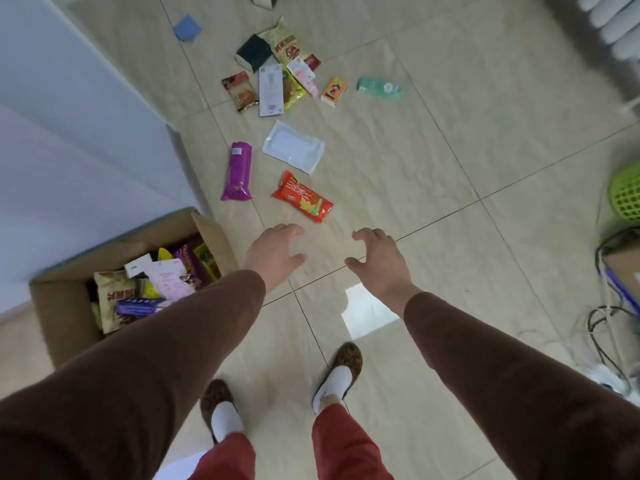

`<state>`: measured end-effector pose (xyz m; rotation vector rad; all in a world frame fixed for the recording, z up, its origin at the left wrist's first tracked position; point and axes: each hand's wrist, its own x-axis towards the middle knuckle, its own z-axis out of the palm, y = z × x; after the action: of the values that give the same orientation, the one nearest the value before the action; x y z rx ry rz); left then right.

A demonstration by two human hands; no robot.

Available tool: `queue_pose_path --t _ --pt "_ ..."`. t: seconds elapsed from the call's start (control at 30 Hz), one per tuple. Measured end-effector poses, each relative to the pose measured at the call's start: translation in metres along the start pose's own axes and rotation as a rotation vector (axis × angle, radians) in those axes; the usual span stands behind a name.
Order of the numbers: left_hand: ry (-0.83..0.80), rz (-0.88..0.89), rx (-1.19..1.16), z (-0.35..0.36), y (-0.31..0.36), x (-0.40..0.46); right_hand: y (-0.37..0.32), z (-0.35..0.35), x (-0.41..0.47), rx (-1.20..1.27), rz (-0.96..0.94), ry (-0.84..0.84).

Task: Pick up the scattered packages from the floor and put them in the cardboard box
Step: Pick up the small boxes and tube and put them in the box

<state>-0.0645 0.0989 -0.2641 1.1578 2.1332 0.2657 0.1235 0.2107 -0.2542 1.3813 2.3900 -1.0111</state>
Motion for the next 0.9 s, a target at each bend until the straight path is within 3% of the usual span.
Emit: queue_pose_path --t 0.27,0.9 --pt "0.026 0.028 -0.024 0.001 0.08 0.079 0.052 -0.082 0.065 -0.003 0.024 0.028" --pt "-0.016 -0.114 -0.108 -0.06 0.168 0.344 0.081 -0.23 0.325 -0.029 0.017 -0.043"
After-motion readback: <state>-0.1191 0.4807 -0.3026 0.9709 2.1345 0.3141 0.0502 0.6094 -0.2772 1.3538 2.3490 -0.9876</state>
